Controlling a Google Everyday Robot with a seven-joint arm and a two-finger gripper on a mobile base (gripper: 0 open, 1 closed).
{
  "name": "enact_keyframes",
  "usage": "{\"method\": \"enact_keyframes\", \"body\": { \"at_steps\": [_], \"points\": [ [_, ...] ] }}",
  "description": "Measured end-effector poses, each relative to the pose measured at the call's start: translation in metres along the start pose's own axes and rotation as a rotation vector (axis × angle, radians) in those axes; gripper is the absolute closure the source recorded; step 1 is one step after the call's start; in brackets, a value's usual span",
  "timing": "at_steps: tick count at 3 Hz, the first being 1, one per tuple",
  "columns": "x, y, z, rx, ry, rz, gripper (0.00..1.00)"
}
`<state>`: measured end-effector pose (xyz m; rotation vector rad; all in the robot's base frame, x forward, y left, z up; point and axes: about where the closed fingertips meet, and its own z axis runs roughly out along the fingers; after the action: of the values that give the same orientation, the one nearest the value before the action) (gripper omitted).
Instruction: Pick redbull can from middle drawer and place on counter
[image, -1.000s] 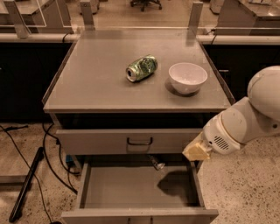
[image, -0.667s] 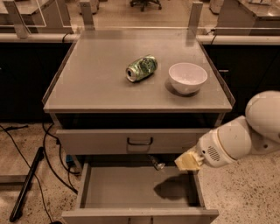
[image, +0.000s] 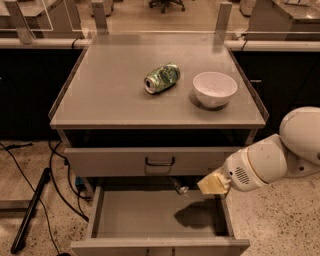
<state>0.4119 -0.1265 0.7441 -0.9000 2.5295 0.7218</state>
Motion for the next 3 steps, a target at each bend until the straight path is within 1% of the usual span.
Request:
{"method": "enact_keyframes", "body": {
  "at_steps": [1, 2, 3],
  "points": [
    [0.005, -0.009, 0.007, 0.058, -0.012, -0.004, 1.00],
    [0.038, -0.019, 0.033, 0.161, -0.003, -0.038, 1.00],
    [0.067, -0.037, 0.066, 0.234, -0.022, -0.050, 1.00]
  ]
}}
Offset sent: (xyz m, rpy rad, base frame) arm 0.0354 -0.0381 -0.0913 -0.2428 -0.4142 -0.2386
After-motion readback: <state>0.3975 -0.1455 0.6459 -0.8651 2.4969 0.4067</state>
